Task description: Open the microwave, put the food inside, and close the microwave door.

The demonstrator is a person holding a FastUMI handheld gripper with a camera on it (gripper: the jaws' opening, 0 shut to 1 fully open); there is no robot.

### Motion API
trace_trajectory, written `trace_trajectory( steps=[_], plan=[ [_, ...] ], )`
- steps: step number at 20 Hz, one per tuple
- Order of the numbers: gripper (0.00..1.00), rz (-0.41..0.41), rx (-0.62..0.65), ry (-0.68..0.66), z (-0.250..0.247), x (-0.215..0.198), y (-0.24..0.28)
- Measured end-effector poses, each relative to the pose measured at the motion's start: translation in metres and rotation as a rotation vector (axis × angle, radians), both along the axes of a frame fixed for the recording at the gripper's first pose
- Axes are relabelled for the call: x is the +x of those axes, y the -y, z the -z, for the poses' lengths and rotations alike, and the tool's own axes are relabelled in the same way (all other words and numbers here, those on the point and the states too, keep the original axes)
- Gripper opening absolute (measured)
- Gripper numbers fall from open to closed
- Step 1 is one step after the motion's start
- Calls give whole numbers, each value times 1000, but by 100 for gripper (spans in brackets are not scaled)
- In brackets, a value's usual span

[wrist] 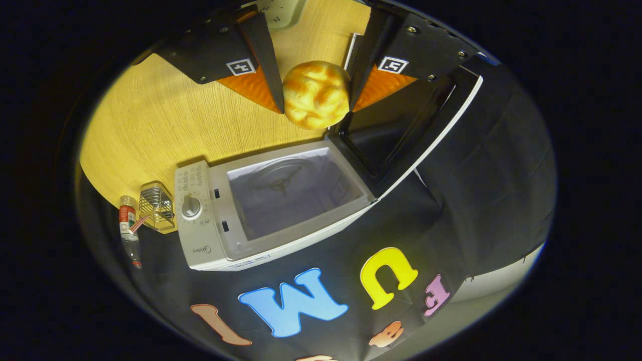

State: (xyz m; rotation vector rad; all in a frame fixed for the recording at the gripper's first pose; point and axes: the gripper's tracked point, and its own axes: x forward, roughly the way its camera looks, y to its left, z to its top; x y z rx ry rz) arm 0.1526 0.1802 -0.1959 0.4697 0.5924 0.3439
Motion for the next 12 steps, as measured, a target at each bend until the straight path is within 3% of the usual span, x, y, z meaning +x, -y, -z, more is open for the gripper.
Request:
trace_trajectory(
  steps=[12],
  plan=[
    [73,130,175,17,14,97,-11]
  ],
)
